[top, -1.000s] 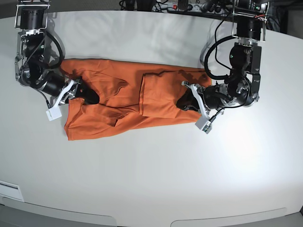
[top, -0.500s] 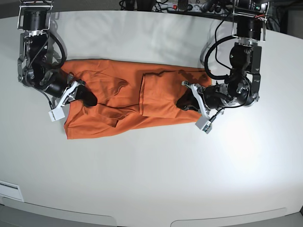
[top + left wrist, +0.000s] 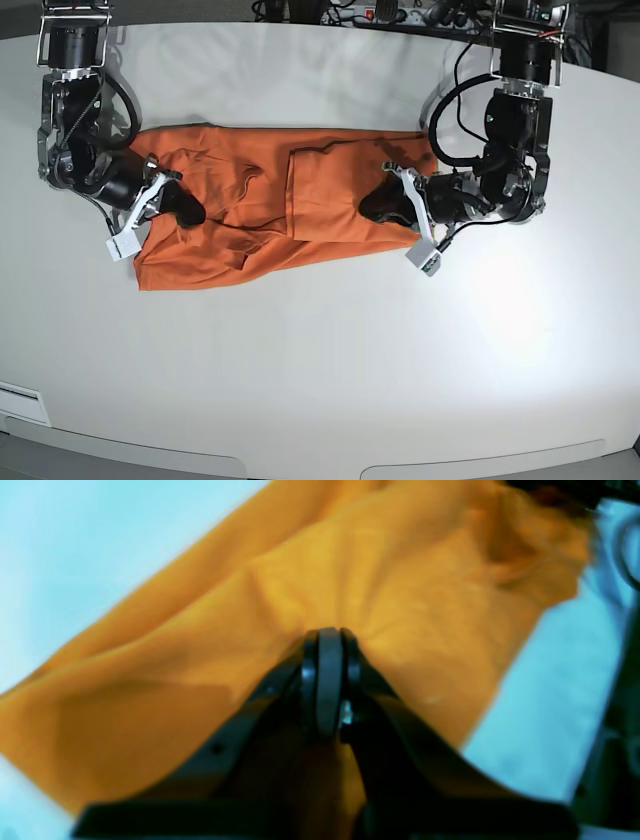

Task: Fold the T-shirt properly
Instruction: 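Grasp both ends of the folded bundle with both grippers, then fold the bundle end with the right gripper over toward the left gripper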

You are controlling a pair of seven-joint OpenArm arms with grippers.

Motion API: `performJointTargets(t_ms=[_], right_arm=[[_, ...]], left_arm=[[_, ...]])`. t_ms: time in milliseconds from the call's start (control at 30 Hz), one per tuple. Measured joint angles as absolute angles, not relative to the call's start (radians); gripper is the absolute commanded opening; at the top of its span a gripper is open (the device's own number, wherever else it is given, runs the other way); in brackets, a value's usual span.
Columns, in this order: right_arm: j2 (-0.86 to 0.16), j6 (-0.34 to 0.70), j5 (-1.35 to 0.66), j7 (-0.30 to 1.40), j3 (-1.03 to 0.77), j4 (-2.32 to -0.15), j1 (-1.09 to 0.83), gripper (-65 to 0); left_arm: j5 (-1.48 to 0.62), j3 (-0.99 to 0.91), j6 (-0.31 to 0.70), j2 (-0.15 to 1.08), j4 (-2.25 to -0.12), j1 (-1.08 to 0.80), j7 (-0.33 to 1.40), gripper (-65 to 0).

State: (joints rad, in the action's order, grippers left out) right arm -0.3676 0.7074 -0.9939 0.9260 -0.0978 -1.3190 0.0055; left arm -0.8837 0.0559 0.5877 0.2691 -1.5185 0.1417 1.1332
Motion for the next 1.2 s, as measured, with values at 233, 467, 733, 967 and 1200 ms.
performJointTargets(t_ms=[233,467,733,967,1200], right_arm=[[-0.365,0.688,-0.863,0.931,-0.096,-1.375,0.029,-65.0],[-0.366,0.555,-0.648,1.001,-0.093,-1.599,0.019,-65.0],[-0.361,0.558,-0.720,1.010,-0.093,-1.864,-0.106,-65.0],[-0.295,0.616,-0.862,1.014,-0.093,-2.013,-0.176,-65.0],[-0.202,0.632,-0.927,1.003,-0.093,-2.073,-0.155,-65.0]], left_arm=[[-0.983,0.056,0.593,0.270,-1.520,0.209,1.174,-40.8],[-0.905,0.027,0.607,0.304,-1.520,0.216,1.176,-40.8],[-0.882,-0.121,0.607,0.356,-1.520,0.211,1.161,-40.8],[-0.883,-0.199,0.607,0.433,-1.520,0.210,1.161,-40.8],[-0.894,-0.205,0.599,0.488,-1.520,0.183,1.164,-40.8]])
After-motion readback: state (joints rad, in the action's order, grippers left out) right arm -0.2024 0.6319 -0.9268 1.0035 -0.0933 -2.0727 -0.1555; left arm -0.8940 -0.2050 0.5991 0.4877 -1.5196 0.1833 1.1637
